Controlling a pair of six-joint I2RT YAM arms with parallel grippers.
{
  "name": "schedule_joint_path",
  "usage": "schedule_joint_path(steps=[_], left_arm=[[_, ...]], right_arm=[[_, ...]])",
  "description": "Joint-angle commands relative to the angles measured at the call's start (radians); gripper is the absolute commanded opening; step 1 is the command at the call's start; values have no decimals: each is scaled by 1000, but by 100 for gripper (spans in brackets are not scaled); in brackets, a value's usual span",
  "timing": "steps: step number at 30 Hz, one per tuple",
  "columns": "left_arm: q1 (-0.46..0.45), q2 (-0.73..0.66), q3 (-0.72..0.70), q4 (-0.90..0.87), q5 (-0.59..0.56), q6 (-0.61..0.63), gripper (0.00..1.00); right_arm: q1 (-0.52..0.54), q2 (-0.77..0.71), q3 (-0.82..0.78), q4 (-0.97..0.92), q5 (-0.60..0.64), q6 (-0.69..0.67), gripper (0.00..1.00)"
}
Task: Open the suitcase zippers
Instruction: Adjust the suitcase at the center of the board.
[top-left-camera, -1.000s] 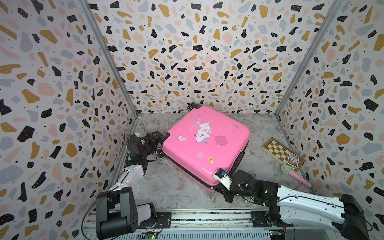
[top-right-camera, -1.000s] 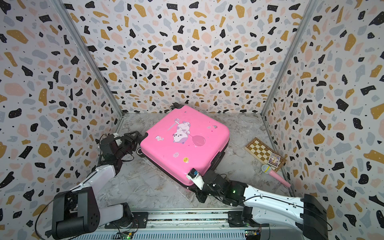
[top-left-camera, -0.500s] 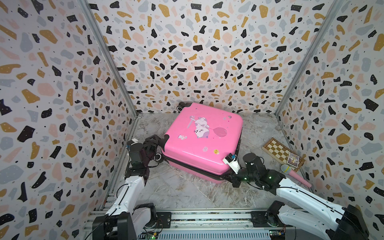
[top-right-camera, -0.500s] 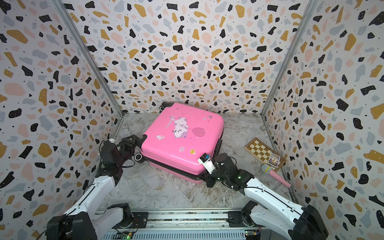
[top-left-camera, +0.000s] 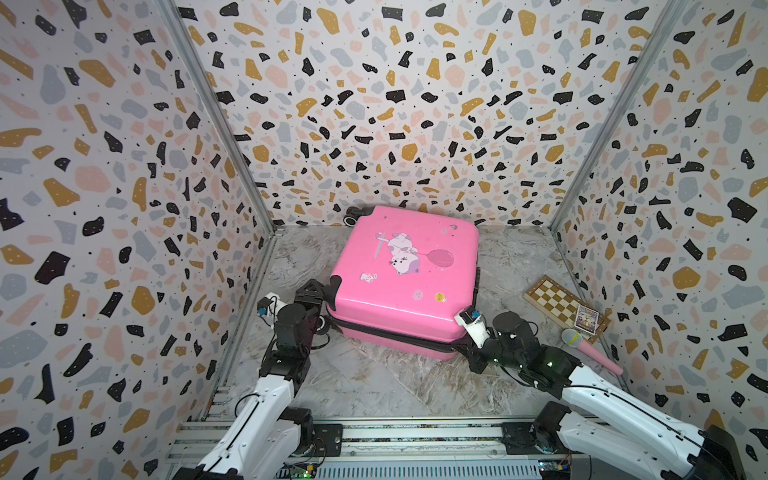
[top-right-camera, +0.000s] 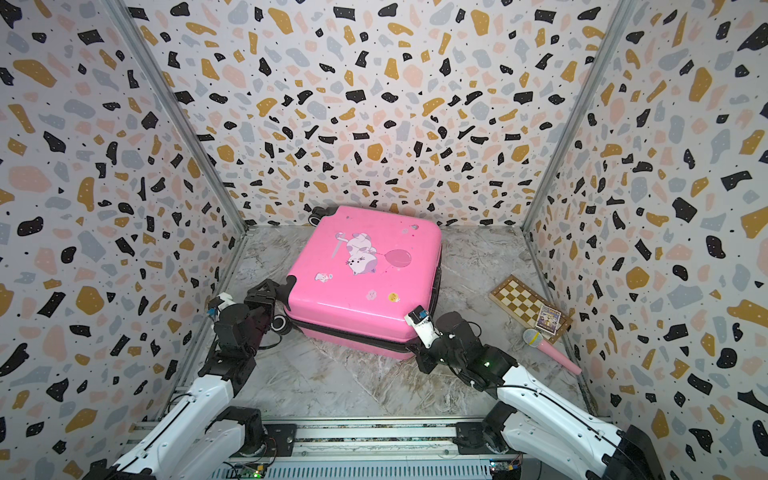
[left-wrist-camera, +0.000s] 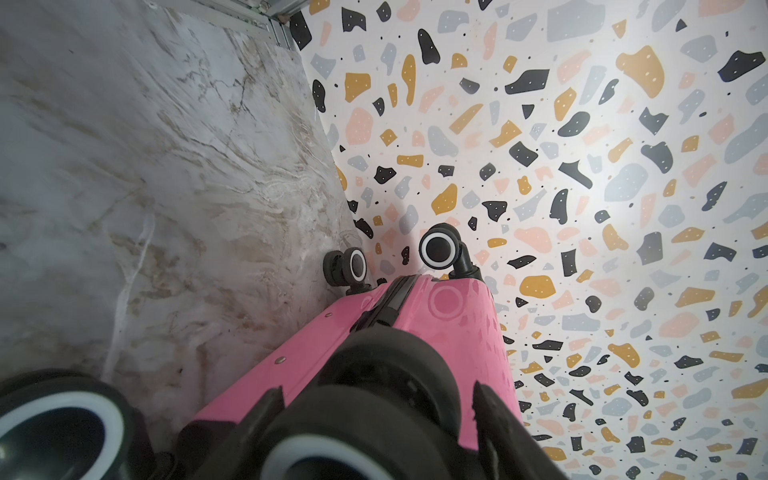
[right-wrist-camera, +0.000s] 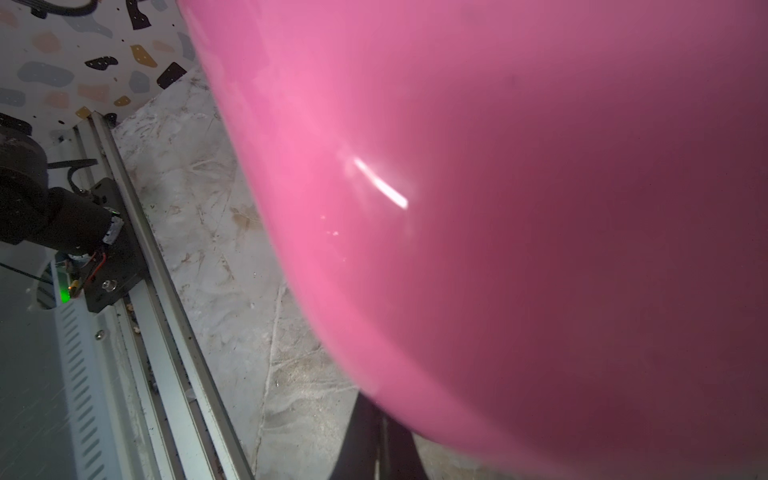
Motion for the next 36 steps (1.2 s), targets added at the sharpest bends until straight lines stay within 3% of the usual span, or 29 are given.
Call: schedule_joint_path(steps=[1,10,19,29,36], left_arm=[[-176,-24,-50,-170,426,143,48],[-207,-30,-53,-178,392,138,48],[-209,-23,-70,-167,398,138,48],[-278,-69,-82,-191,387,123,48],[-389,-145,-105,-238,345,107,47]], right_arm=[[95,57,40,275,123,11,0],[176,134,83,308,152,71,0],[200,39,-40,347,170,176,0],[190,163,55,395,193,116,0],[96,207,113,394,138,70,0]])
